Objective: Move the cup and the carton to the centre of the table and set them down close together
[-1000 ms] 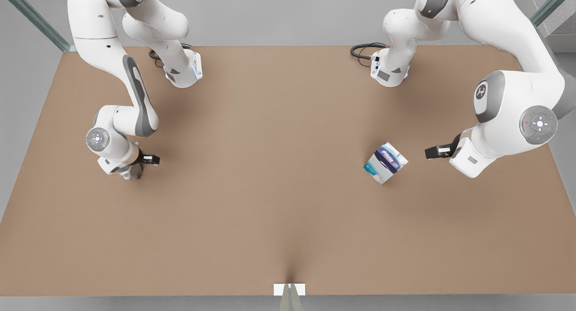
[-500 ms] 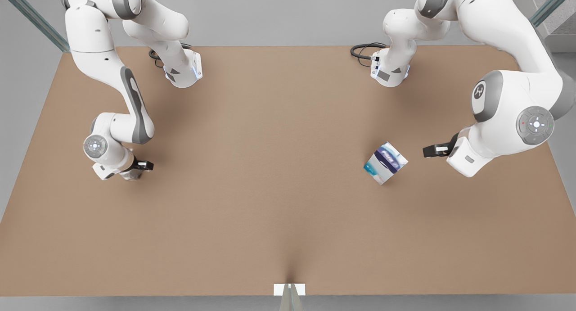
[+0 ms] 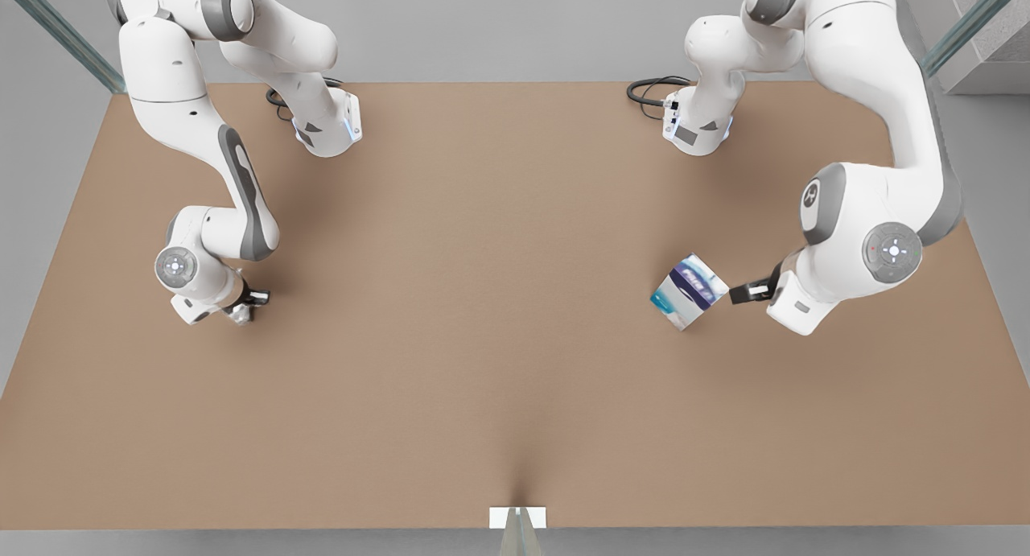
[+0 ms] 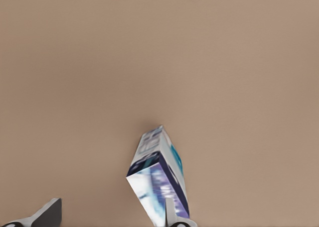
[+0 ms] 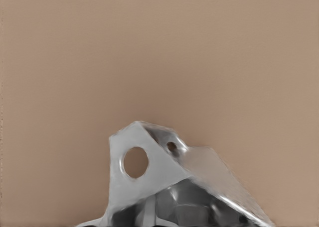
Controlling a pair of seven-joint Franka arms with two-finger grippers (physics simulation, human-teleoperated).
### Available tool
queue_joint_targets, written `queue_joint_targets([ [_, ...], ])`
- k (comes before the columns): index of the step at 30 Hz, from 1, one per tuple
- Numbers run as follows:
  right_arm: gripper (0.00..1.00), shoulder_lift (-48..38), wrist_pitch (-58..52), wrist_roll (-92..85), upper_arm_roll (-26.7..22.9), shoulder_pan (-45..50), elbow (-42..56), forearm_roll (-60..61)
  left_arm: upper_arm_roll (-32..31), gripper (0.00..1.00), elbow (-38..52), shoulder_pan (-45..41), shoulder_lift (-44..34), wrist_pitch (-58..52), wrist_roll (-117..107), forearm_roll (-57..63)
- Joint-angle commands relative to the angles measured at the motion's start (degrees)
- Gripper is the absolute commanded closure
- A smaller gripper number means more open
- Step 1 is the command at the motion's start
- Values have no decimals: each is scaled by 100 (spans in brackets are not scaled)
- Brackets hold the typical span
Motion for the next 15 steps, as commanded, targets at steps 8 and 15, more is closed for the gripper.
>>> queue_joint_targets([
  [8,79,-24,-2,-108,9,1,134,-8,259,0,-1746,-261,-914,1389,-334,2],
  [15,79,-191,-450,-99,62,369,600,88,259,0,-2300,-454,-888,1907,-1529,2],
])
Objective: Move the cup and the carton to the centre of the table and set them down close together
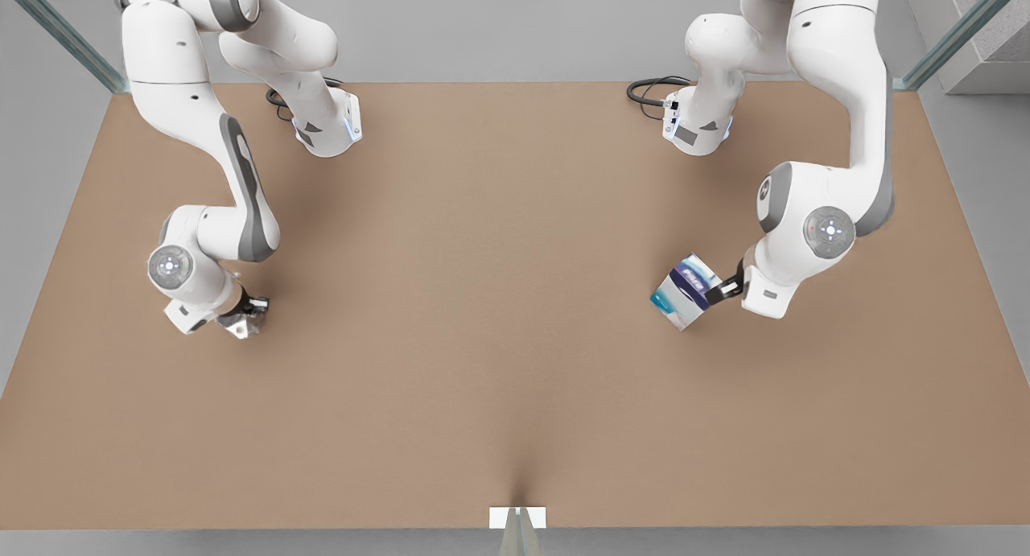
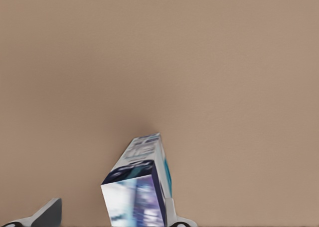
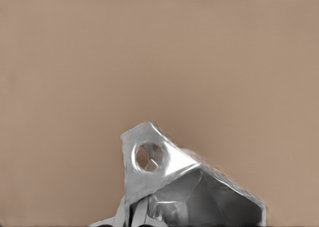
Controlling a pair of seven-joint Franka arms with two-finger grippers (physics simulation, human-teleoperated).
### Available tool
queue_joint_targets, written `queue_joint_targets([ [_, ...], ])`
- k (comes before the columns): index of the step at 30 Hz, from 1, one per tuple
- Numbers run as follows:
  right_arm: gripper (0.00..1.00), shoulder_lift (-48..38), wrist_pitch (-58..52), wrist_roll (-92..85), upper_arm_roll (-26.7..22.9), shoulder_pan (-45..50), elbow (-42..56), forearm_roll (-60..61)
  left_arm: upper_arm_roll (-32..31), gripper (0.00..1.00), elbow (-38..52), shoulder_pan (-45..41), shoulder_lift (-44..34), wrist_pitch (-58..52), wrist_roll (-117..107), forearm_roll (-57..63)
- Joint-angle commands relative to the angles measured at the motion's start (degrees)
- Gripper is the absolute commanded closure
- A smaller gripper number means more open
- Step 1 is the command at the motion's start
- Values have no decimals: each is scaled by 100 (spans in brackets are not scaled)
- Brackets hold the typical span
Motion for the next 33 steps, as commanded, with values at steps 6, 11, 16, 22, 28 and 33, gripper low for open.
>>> queue_joint_targets([
  [6,79,1116,-595,686,-10,1998,2001,1232,0,0,-766,-166,-343,559,-307,2],
  [11,79,1933,-631,1257,-10,3122,3196,1214,-35,0,-846,-219,-238,568,-589,2],
  [16,79,3015,-288,2048,-10,3659,4489,1223,-70,0,-960,-254,-176,524,-615,-24],
  [22,79,3288,99,2462,7,3984,4612,1355,-79,0,-960,-307,-9,506,-624,-244],
  [28,0,3261,99,2418,-1,3984,4603,1346,-97,0,-960,-307,254,498,-642,-411],
  [33,0,2532,-692,2383,16,3826,4542,1636,-132,22,-960,-316,316,401,-633,-411],
])
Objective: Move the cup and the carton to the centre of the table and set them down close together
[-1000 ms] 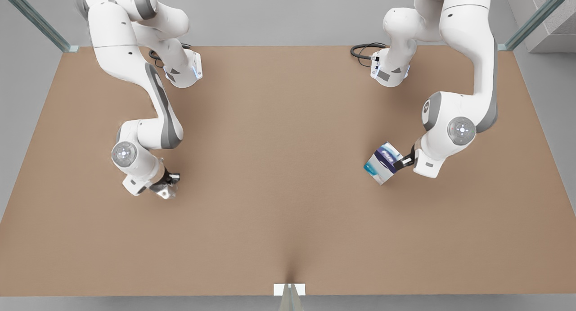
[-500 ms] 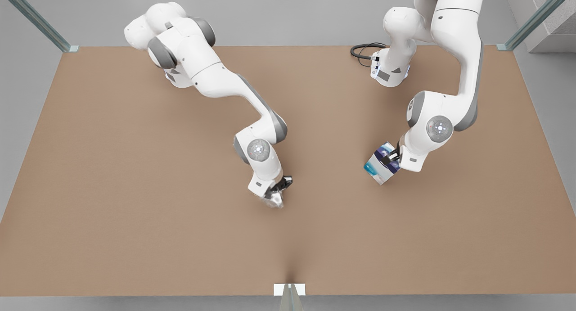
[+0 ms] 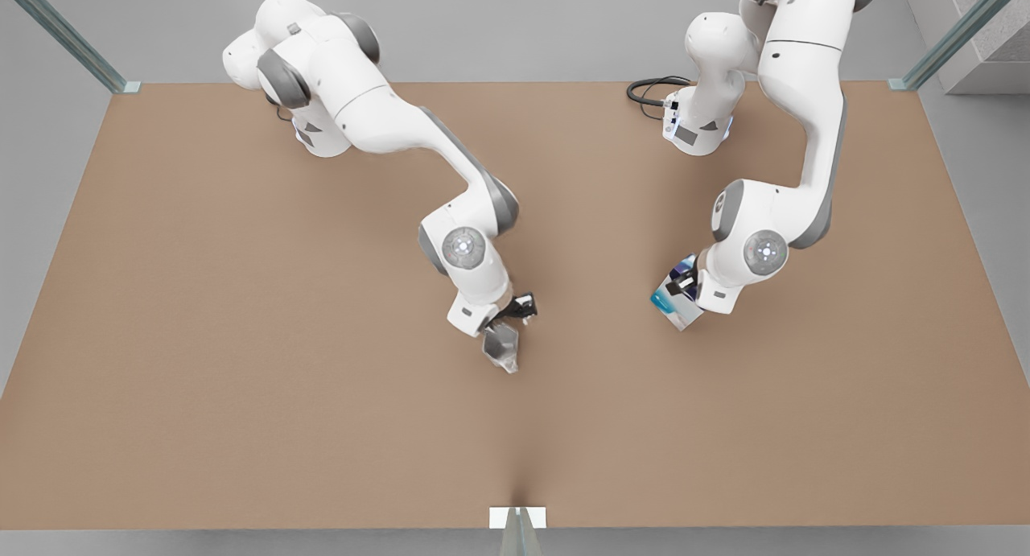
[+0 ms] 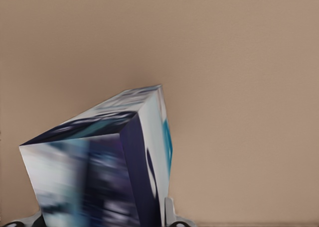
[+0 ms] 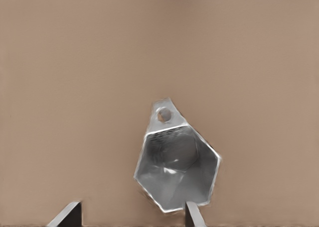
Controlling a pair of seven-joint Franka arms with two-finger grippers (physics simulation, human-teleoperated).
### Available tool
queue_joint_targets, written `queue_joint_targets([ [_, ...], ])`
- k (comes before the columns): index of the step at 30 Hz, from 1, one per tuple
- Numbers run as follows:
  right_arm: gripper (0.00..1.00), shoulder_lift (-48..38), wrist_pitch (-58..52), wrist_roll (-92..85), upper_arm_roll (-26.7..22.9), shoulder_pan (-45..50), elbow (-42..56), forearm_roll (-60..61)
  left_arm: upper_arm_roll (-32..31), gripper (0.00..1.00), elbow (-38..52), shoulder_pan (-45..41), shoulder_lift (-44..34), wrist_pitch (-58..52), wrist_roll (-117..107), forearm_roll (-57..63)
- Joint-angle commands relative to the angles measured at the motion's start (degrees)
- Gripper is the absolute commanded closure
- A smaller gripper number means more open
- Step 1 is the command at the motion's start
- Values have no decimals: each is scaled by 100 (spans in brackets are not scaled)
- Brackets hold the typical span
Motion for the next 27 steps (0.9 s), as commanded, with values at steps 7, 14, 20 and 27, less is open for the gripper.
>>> queue_joint_targets([
  [7,0,-2104,-1756,-2712,369,-3390,-1165,-734,0,40,0,0,97,-51,-5,-19],
  [14,0,-2325,-2583,-2677,79,-3479,-717,-980,-35,42,132,0,88,-130,-5,-370],
  [20,0,-2316,-2619,-2677,79,-3505,-708,-971,-35,59,448,0,264,-86,4,-643],
  [27,0,-2325,-2636,-2686,70,-3523,-700,-971,-88,59,861,0,229,-148,-127,-643],
])
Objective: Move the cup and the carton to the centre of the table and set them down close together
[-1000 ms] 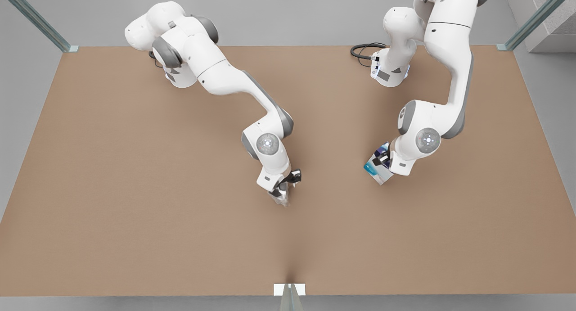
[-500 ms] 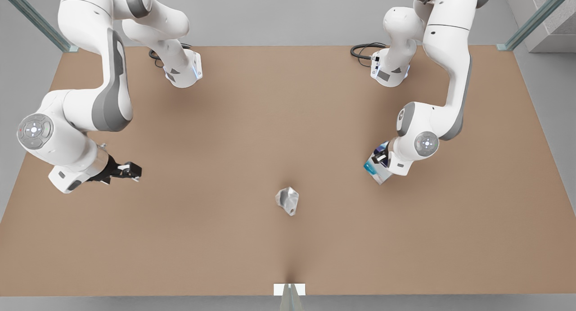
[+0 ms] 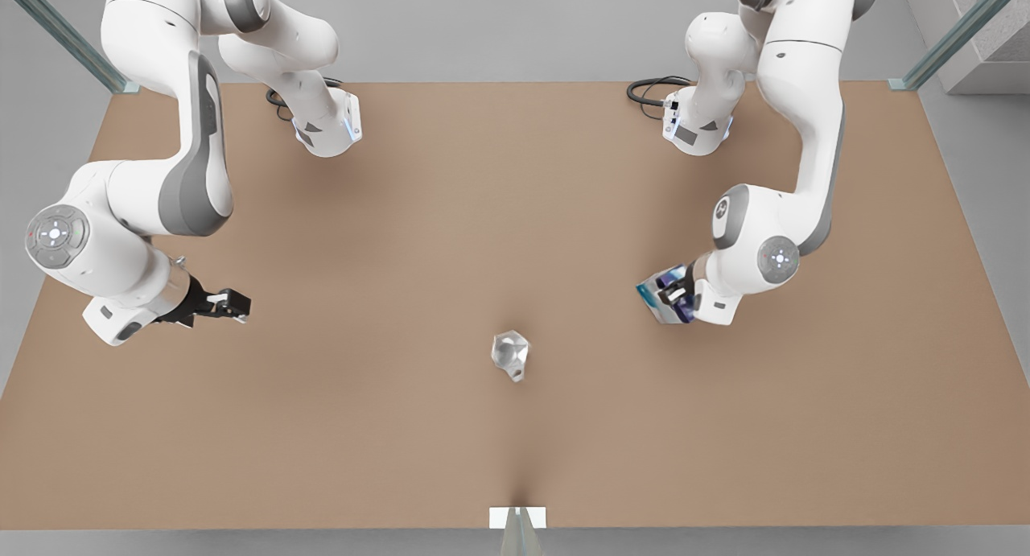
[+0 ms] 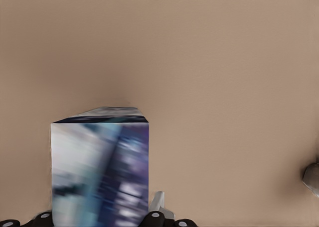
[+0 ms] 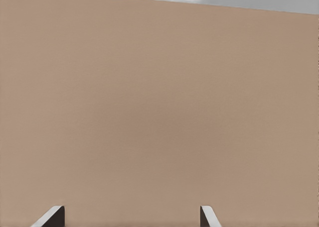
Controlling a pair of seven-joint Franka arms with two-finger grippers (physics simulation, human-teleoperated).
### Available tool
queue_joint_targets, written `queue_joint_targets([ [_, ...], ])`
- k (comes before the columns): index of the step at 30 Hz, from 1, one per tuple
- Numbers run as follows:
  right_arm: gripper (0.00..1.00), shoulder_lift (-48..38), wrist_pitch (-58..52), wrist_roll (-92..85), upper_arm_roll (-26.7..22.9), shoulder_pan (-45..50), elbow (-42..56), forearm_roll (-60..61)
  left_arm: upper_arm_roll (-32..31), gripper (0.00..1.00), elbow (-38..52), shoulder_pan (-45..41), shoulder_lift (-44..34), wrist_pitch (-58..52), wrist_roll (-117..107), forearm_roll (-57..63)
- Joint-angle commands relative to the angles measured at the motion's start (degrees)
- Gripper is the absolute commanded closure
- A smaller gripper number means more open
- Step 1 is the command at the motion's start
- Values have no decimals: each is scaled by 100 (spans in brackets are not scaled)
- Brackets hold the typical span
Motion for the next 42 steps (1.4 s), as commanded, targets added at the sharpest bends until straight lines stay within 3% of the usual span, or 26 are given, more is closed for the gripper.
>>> queue_joint_targets([
  [1,0,0,0,0,0,0,-1,0,-1,59,19,1,-12,-8,-57,209],
  [4,0,-1,-9,0,0,0,-1,0,-133,59,27,-60,-144,-16,-610,209],
  [8,0,8,9,-44,0,-61,-1,-70,-835,59,555,-421,-83,1,-4098,542],
  [11,0,35,44,-53,0,-88,-1,-97,-1574,59,968,-456,304,45,-5427,912],
  [16,0,70,79,-53,0,-114,-1,-97,-1776,59,1724,-1186,954,1,-7132,1914],
  [20,0,87,79,-53,0,-123,-1,-105,-1952,59,2163,-1335,1253,-236,-7642,2186],
  [30,0,158,88,-53,0,-114,8,-114,-2488,59,2286,-1397,1491,-219,-8029,2116],
  [39,0,202,176,-53,8,-105,8,-114,-2488,58,2313,-1397,1772,-157,-8003,2116],
  [41,0,202,176,-53,0,-105,8,-123,-2488,49,2313,-1388,1781,-157,-7985,2107],
  [42,0,202,176,-53,8,-105,8,-123,-2488,30,2321,-1388,1781,-157,-7977,2116],
])
